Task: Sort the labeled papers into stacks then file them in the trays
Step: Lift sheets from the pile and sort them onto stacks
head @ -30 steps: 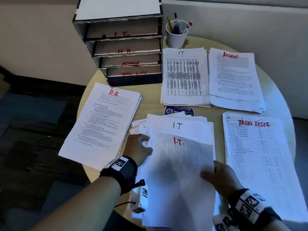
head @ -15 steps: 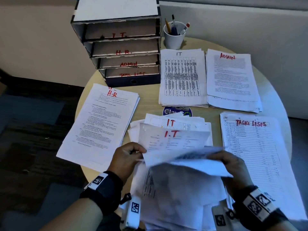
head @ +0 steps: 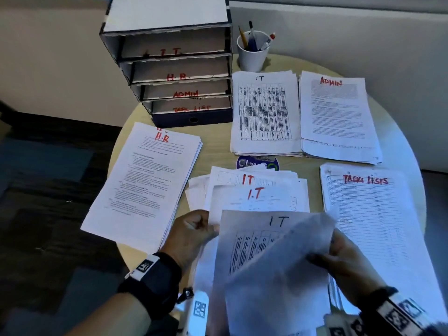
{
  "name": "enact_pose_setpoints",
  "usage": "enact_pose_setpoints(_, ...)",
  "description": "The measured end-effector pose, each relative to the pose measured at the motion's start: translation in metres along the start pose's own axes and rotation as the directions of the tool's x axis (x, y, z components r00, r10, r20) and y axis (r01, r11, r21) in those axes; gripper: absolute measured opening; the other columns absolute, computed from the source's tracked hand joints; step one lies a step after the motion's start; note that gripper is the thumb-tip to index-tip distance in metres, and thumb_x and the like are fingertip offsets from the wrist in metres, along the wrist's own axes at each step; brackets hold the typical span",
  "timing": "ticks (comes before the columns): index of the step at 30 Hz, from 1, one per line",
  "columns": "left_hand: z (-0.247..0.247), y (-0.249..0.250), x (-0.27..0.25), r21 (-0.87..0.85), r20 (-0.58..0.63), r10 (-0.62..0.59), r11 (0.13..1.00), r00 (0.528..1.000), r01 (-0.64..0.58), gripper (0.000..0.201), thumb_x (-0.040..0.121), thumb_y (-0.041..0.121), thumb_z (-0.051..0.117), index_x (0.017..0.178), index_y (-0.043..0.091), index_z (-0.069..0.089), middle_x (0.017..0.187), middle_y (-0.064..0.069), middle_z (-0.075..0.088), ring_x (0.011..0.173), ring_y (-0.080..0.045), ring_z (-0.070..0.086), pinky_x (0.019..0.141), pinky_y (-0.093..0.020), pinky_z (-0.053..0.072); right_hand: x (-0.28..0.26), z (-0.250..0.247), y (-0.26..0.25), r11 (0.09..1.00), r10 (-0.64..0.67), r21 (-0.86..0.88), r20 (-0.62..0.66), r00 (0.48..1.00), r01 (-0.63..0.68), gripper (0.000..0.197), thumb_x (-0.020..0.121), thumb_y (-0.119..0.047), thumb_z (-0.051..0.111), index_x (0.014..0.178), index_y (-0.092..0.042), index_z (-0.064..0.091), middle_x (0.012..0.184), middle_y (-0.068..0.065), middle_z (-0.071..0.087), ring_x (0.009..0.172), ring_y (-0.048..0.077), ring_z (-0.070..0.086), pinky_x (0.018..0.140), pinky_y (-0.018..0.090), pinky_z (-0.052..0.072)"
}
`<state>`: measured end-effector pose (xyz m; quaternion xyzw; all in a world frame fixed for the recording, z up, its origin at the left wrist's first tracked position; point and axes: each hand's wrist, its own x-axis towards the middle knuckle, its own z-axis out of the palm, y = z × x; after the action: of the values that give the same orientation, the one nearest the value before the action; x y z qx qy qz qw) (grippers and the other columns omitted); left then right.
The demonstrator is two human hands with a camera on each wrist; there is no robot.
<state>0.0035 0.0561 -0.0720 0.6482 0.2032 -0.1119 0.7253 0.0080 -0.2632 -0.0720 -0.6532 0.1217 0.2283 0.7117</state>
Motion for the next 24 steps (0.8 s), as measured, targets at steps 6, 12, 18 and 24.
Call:
enact_pose_setpoints(6,0.0,0.002,0.006,0.14,0.263,-0.087,0.989,0.961,0.051,0.022,0.085,-0.007,0.068,0.104,0.001,0.076,0.108,-0.018,0.074,0.097,-0.022,0.069,0.088,-0.038,0.056,0.008,0.006,0.008,0.989,0.148,-0.01,-0.058,0.987,-0.149,0.049,0.055,-0.012,0.087,0.097,0.006,0.07,0.091,0.028,0.072,0.077,0.038,0.072,0.062,0.039,0.059)
enact_pose_setpoints(12,-0.005,0.016,0.02,0.17,0.414,-0.193,0.976,0.89,0.133,0.032,0.085,0.003,0.071,0.117,0.004,0.072,0.117,-0.013,0.072,0.113,-0.027,0.067,0.093,-0.031,0.054,0.01,-0.002,0.005,0.999,0.048,0.011,-0.082,0.995,-0.048,0.053,0.07,0.0,0.079,0.12,-0.007,0.06,0.102,0.02,0.072,0.093,0.039,0.07,0.079,0.056,0.056)
enact_pose_setpoints(18,-0.007,0.014,0.026,0.227,0.552,-0.293,0.954,0.781,0.198,0.036,0.09,0.013,0.065,0.125,0.009,0.068,0.126,-0.016,0.067,0.12,-0.035,0.062,0.103,-0.045,0.049,0.013,0.002,0.003,0.994,0.083,-0.07,-0.073,0.994,-0.088,0.078,0.034,-0.044,0.097,0.088,0.006,0.073,0.09,0.029,0.072,0.082,0.039,0.071,0.071,0.042,0.06)
enact_pose_setpoints(24,-0.007,0.033,0.072,0.456,-0.14,-0.011,0.887,0.99,0.074,0.024,0.09,0.005,0.057,0.083,0.024,0.071,0.082,0.008,0.071,0.082,-0.018,0.064,0.071,-0.027,0.051,0.001,-0.003,0.008,0.999,0.021,-0.04,-0.111,0.994,-0.026,0.061,0.043,-0.031,0.094,0.09,0.003,0.075,0.093,0.025,0.073,0.092,0.041,0.07,0.084,0.05,0.056)
